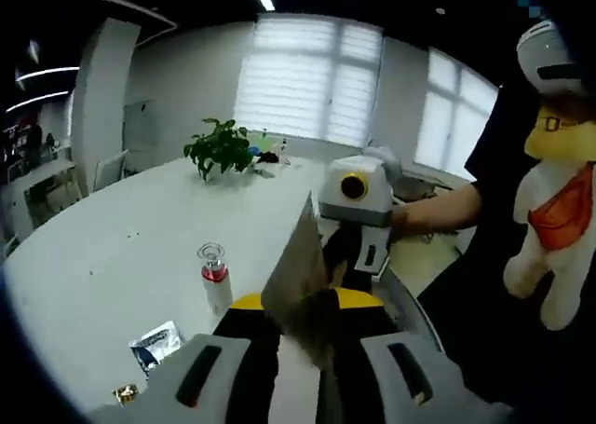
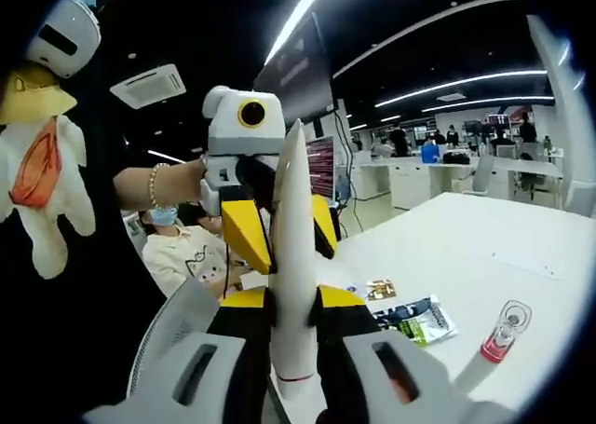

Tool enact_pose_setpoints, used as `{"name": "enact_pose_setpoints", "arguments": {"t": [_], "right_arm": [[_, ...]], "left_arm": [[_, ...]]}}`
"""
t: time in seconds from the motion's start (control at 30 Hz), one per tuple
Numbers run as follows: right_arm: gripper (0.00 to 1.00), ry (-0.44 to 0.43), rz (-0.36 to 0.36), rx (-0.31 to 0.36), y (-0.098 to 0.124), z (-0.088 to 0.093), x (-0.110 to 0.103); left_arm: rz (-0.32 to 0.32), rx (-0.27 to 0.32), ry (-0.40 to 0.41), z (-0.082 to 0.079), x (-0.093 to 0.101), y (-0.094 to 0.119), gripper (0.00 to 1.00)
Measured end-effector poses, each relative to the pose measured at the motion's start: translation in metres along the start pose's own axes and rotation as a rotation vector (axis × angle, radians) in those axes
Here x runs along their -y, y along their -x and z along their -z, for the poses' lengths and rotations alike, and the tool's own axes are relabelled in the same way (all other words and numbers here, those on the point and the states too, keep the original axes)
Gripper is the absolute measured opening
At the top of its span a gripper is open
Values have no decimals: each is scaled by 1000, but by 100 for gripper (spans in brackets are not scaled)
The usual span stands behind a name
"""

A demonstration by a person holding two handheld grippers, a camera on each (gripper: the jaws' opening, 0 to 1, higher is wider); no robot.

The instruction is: Arrange the skincare products in the storage area until every visible bottle or jar stands upright without overlapping.

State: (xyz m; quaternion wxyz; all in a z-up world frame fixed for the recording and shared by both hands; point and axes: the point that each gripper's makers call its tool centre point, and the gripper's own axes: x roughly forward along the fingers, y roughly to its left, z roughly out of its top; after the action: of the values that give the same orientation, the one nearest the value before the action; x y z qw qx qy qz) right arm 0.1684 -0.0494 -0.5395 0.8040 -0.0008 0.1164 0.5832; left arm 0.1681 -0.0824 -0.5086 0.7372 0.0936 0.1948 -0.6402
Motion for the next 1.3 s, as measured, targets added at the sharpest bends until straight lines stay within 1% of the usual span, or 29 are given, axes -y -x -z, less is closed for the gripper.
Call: {"name": "enact_pose_setpoints", "arguments": {"t": [0.03,0.07,0.1,0.13,0.23,0.3,0.57,0.6,0.67,0.77,0.87,0.93,1.03,1.1,1.17,1.3], "right_arm": [[16,6,-4,-4,0,1,0],[16,9,-5,-8,0,2,0],[16,11,-15,-23,-1,5,-1],[16,22,-17,-28,-3,6,-1],[17,39,-17,-60,-5,13,2],[17,43,-15,-66,-5,17,5],[20,70,-2,-99,-4,27,10],[21,75,8,-105,-4,29,11],[22,75,24,-107,-3,31,15],[23,77,53,-110,-3,33,19],[24,83,81,-133,-1,38,21],[25,86,98,-147,1,42,24],[30,62,125,-132,5,47,29],[37,32,151,-127,9,52,35],[43,13,174,-139,13,56,38],[47,1,207,-150,22,64,42]], "left_arm": [[4,-39,-18,5,2,-2,19],[0,-55,-38,6,2,-4,19],[-1,-62,-57,7,2,-7,20],[6,-56,-43,6,4,-8,19],[14,-87,-44,13,-1,-10,17],[15,-94,-34,16,-2,-12,16],[16,-145,-67,27,-4,-18,13],[10,-149,-72,28,-6,-19,13],[6,-153,-76,25,-5,-22,13],[-1,-155,-66,26,-9,-27,13],[2,-162,-60,26,-7,-33,13],[0,-178,-66,30,-8,-38,13],[-16,-222,-92,42,-19,-42,13],[-19,-234,-96,47,-24,-44,13],[-17,-238,-90,50,-26,-45,13],[-16,-247,-74,57,-32,-51,13]]}}
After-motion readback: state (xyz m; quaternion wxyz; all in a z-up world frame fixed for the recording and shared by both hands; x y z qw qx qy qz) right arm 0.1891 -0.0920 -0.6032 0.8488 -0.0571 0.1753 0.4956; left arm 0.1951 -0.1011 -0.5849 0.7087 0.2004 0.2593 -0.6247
